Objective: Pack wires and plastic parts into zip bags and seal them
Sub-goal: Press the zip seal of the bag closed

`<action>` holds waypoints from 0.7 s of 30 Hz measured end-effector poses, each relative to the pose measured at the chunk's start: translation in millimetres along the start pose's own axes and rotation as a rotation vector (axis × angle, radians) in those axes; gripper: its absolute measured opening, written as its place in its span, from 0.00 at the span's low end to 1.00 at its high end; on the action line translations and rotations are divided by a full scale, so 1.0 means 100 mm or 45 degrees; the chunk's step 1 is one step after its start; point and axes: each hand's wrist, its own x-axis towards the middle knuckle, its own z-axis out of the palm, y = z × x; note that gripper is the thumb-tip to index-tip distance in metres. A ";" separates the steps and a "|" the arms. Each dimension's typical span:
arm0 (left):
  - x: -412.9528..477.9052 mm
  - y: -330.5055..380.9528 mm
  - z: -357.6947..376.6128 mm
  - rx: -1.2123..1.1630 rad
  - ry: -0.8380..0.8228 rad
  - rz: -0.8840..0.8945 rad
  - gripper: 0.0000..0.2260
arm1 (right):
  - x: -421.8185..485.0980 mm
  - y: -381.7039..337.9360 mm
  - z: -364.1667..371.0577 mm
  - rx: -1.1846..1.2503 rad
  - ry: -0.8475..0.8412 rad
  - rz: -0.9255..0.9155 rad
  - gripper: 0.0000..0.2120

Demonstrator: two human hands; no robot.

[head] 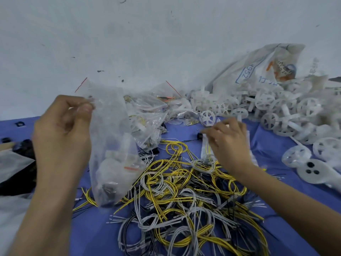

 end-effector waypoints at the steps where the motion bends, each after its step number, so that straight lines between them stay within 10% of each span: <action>1: -0.01 0.01 0.01 0.012 -0.011 -0.002 0.05 | -0.05 -0.03 0.04 -0.091 -0.145 -0.078 0.08; 6: -0.05 0.02 0.04 -0.030 -0.065 0.021 0.05 | -0.28 -0.08 0.23 0.063 -1.205 0.160 0.08; 12: -0.01 -0.03 0.08 -0.085 -0.103 0.082 0.05 | -0.21 -0.03 0.29 0.131 -1.037 0.194 0.10; 21: -0.02 -0.04 0.11 -0.077 -0.135 0.085 0.07 | 0.14 0.02 0.00 1.683 -0.500 1.339 0.11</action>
